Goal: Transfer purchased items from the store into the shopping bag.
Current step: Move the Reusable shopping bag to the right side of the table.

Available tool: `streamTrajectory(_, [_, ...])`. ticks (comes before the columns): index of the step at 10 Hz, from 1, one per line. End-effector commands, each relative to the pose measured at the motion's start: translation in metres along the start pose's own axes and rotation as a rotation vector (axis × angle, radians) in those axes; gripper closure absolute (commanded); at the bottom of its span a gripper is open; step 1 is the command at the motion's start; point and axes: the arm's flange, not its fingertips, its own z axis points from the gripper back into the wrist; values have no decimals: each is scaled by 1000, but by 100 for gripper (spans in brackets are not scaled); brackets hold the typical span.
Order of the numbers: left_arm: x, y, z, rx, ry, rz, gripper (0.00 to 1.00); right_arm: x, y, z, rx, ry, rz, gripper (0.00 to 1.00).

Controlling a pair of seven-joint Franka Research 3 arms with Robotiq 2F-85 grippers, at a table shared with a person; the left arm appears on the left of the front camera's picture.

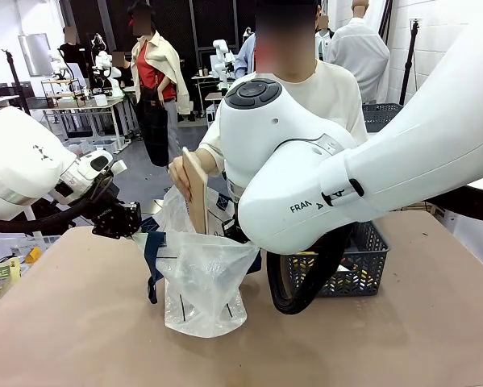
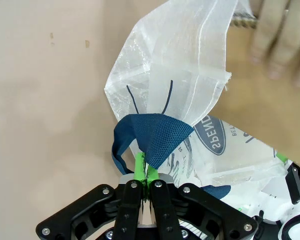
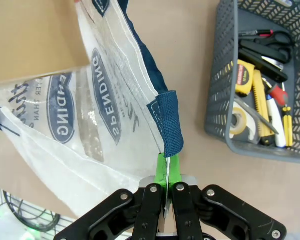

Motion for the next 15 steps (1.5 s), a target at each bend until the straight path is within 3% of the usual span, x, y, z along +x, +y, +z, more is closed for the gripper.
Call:
streamTrajectory(1, [1, 2, 4, 6, -5, 5, 100, 0, -1, 0, -3, 1, -3, 100])
streamTrajectory(15, [1, 2, 4, 6, -5, 5, 100, 0, -1, 0, -3, 1, -3, 100])
